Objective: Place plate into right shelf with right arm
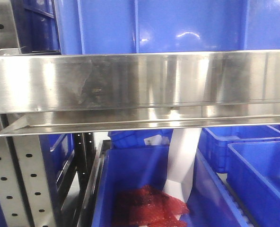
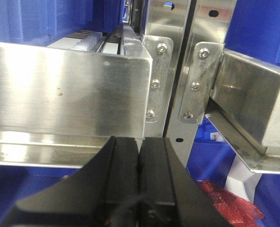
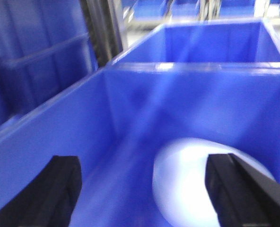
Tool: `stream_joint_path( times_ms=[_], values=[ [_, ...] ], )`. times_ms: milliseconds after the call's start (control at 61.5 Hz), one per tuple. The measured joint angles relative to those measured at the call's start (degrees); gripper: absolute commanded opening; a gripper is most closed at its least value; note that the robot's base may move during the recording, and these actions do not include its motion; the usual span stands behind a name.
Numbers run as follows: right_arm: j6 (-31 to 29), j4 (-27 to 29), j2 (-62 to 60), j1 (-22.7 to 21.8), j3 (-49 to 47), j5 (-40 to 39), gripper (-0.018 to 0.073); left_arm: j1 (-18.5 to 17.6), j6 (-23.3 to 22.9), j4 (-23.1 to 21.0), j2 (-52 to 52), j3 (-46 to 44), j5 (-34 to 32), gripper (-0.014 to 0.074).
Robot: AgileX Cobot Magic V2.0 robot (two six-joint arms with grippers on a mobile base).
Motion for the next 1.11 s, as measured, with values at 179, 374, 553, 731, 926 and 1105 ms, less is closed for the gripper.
stream_joint_path(
  times_ms=[179, 374, 553, 731, 926, 1105],
  values=[
    [0.0, -0.1, -9.3, -3.6, -0.1, 14.8, 0.0436, 0.0, 0.0, 0.0, 0.0, 0.0, 0.0, -0.0047],
    [0.0, -1.1, -19.2, -5.2, -0.2, 27.8, 0.0070, 0.0, 0.0, 0.0, 0.0, 0.0, 0.0, -0.0047],
    [0.0, -1.3, -26.9, -5.2, 0.5, 33.5, 0.0059, 0.0, 0.0, 0.0, 0.0, 0.0, 0.0, -0.0047],
    [0.0, -1.4, -32.7, -5.2, 2.3, 35.0, 0.0059, 0.0, 0.0, 0.0, 0.0, 0.0, 0.0, -0.0047],
    [0.0, -1.5, -34.1, -5.2, 2.4, 36.3, 0.0059, 0.0, 0.0, 0.0, 0.0, 0.0, 0.0, -0.0047],
    [0.0, -1.5, -33.6, -5.2, 2.5, 36.4, 0.0058, 0.0, 0.0, 0.0, 0.0, 0.0, 0.0, -0.0047]
  ],
)
